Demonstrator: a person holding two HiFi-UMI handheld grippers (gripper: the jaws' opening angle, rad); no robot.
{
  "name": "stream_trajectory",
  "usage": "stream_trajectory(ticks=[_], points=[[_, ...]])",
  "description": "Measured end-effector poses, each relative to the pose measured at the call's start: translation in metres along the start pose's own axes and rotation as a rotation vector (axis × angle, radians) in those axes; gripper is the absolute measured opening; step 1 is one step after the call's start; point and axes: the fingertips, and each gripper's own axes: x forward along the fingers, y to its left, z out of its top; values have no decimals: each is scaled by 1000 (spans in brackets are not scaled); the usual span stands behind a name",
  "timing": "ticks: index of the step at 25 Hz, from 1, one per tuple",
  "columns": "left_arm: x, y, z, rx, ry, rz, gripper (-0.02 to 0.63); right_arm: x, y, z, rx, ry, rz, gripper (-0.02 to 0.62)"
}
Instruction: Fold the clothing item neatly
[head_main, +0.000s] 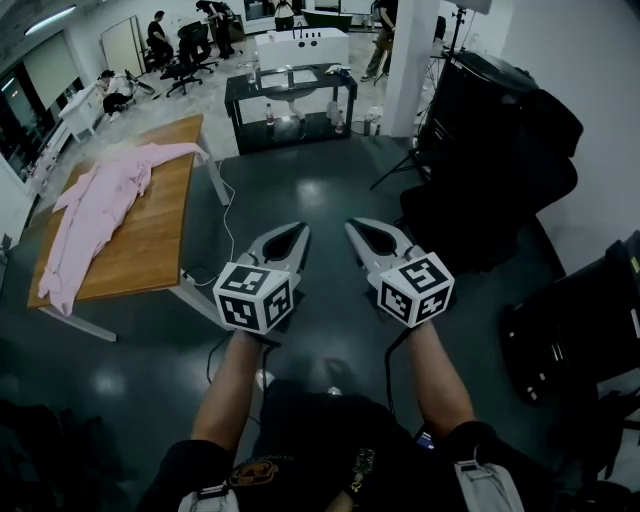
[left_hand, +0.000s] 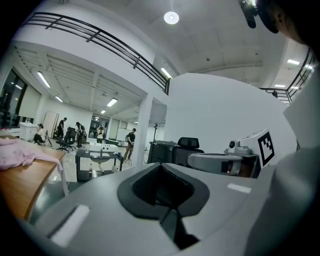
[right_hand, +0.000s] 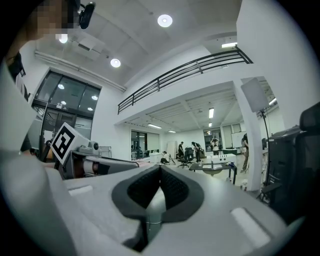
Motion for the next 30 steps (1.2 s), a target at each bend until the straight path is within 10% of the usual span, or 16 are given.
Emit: stream_trajectory(ticks=[30], points=[[-312, 274, -12, -45, -39, 536, 6, 252, 313, -20, 0, 51, 505, 3]])
